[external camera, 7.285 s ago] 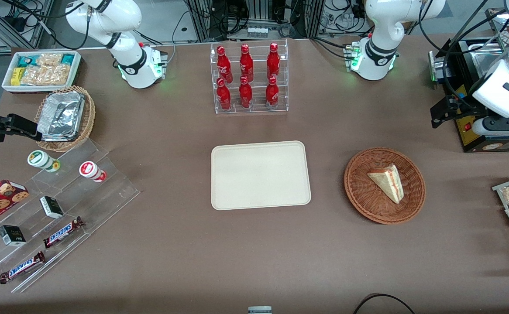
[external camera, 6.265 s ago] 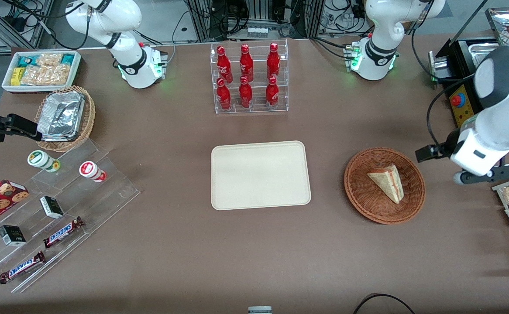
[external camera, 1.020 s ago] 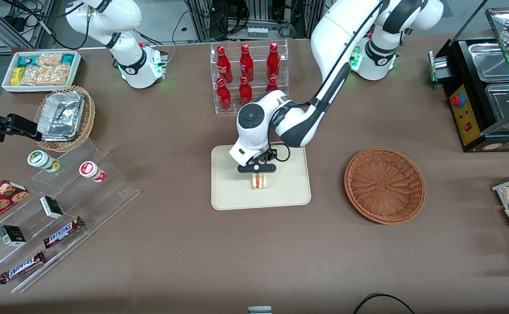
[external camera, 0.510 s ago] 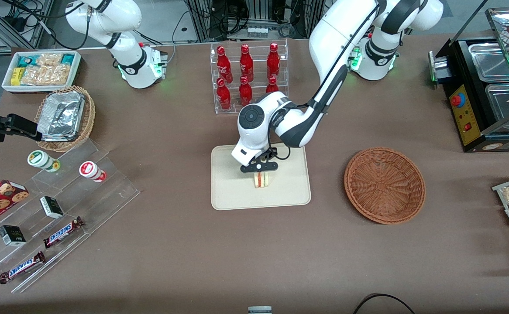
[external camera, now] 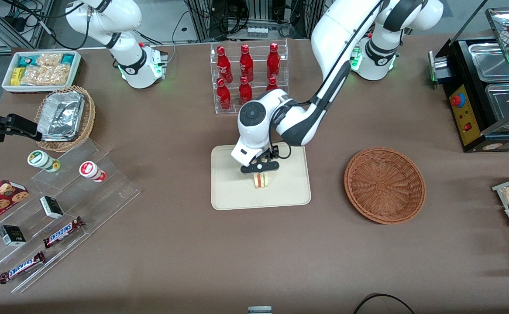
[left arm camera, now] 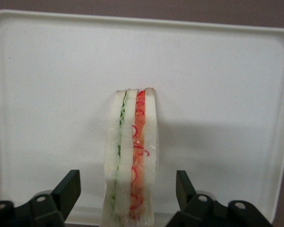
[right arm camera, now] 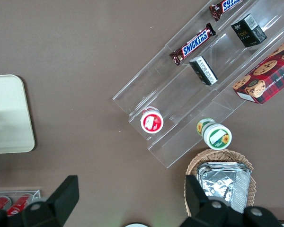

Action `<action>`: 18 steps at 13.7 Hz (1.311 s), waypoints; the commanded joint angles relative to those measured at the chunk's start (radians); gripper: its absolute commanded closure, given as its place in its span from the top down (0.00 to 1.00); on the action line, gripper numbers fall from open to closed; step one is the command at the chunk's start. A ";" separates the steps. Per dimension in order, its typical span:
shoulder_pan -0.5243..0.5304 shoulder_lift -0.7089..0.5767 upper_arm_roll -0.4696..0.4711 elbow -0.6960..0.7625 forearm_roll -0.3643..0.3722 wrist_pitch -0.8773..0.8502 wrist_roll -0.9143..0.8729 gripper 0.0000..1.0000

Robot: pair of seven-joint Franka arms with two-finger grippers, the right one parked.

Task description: Place sandwich from basket to tray

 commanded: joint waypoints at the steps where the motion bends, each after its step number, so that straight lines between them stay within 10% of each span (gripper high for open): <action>1: -0.005 -0.114 0.039 -0.023 -0.006 -0.073 -0.027 1.00; 8: -0.005 -0.355 0.185 -0.050 -0.040 -0.327 -0.104 1.00; 18: -0.005 -0.629 0.545 -0.097 -0.100 -0.628 0.451 1.00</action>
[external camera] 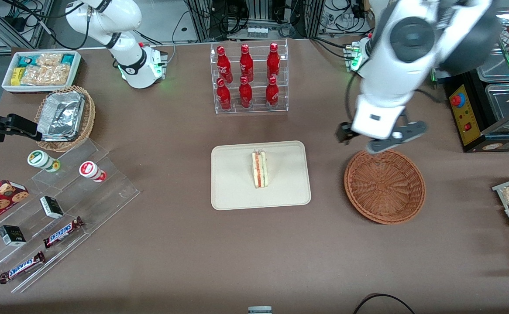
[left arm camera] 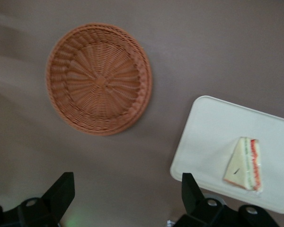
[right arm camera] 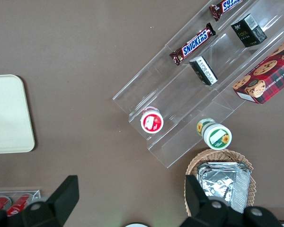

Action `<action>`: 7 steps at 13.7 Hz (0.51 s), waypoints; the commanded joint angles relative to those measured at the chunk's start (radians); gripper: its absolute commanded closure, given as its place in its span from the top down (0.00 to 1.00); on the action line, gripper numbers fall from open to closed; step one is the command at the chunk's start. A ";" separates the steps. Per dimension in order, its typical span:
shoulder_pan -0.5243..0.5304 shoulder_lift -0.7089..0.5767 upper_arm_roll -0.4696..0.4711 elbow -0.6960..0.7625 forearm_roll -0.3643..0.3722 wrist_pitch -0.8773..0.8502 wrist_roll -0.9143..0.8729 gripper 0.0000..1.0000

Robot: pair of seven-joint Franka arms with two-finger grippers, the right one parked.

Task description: Place sandwich from basket to tray

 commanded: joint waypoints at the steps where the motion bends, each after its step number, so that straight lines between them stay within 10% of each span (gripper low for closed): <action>1: -0.013 -0.093 0.119 -0.042 -0.040 -0.057 0.201 1.00; 7: -0.013 -0.154 0.233 -0.041 -0.042 -0.128 0.449 1.00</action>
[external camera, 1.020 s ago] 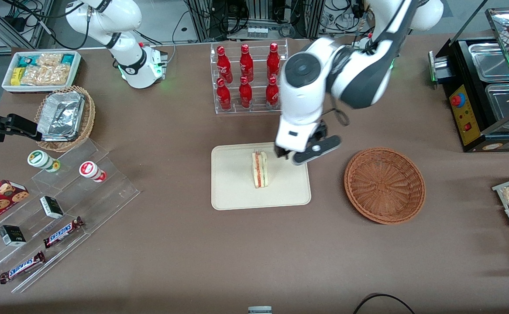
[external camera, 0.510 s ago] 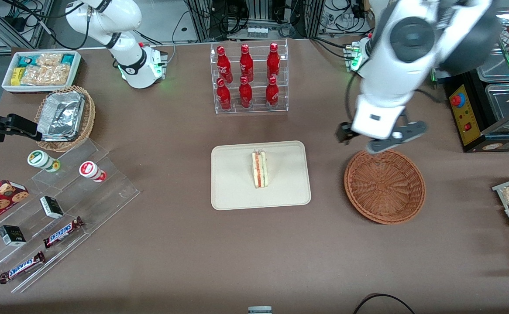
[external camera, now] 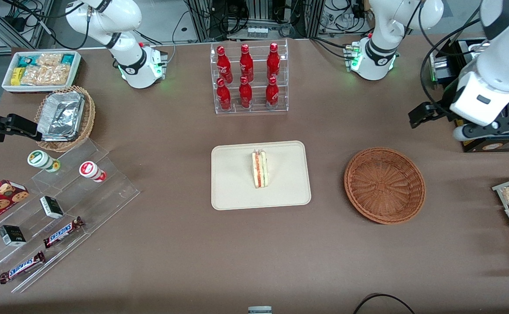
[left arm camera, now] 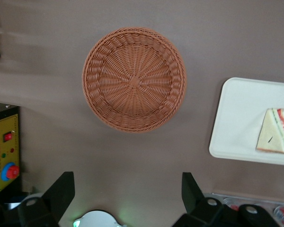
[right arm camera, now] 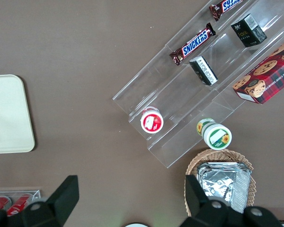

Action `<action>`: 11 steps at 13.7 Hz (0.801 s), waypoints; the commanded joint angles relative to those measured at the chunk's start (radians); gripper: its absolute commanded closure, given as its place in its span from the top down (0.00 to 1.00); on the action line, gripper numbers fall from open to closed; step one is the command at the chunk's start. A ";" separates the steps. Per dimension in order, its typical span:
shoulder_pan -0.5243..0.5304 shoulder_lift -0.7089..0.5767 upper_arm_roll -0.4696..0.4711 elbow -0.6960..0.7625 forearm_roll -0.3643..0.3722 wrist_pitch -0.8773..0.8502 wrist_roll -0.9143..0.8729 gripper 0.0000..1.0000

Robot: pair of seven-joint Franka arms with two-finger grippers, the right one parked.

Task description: Place sandwich from basket to tray

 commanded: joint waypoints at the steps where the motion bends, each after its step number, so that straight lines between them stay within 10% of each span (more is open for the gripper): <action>1: -0.018 -0.066 0.032 -0.032 -0.003 -0.051 0.109 1.00; 6: 0.049 -0.048 0.028 -0.004 -0.007 -0.056 0.142 1.00; 11: 0.488 0.017 -0.450 0.050 -0.019 -0.049 0.142 1.00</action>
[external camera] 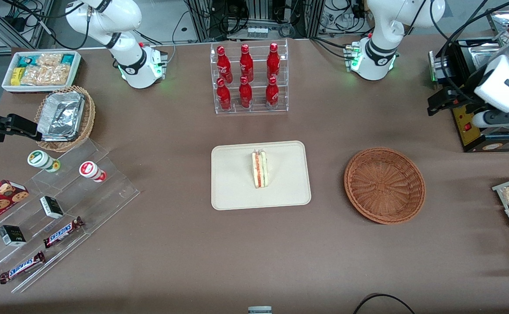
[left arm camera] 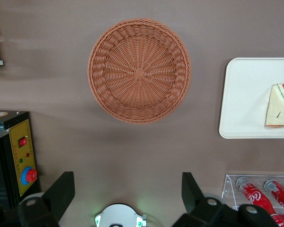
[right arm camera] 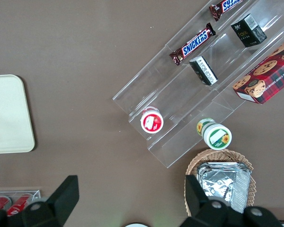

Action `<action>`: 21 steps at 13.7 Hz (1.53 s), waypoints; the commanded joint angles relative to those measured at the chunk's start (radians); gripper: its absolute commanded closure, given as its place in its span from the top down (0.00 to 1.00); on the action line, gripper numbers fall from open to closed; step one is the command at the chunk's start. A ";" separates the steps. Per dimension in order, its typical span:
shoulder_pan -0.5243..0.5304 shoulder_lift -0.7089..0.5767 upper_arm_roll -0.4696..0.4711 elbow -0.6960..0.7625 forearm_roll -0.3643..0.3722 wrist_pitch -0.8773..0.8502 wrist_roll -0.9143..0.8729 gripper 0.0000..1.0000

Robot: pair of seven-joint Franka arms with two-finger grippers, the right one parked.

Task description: Place sandwich from basket to tray

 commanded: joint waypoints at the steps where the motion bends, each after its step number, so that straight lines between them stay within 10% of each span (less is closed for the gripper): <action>1: 0.283 0.042 -0.281 0.051 -0.019 -0.006 0.012 1.00; 4: 0.480 0.020 -0.463 0.051 -0.016 -0.020 0.163 1.00; 21: 0.361 0.015 -0.344 0.091 -0.010 -0.064 0.167 1.00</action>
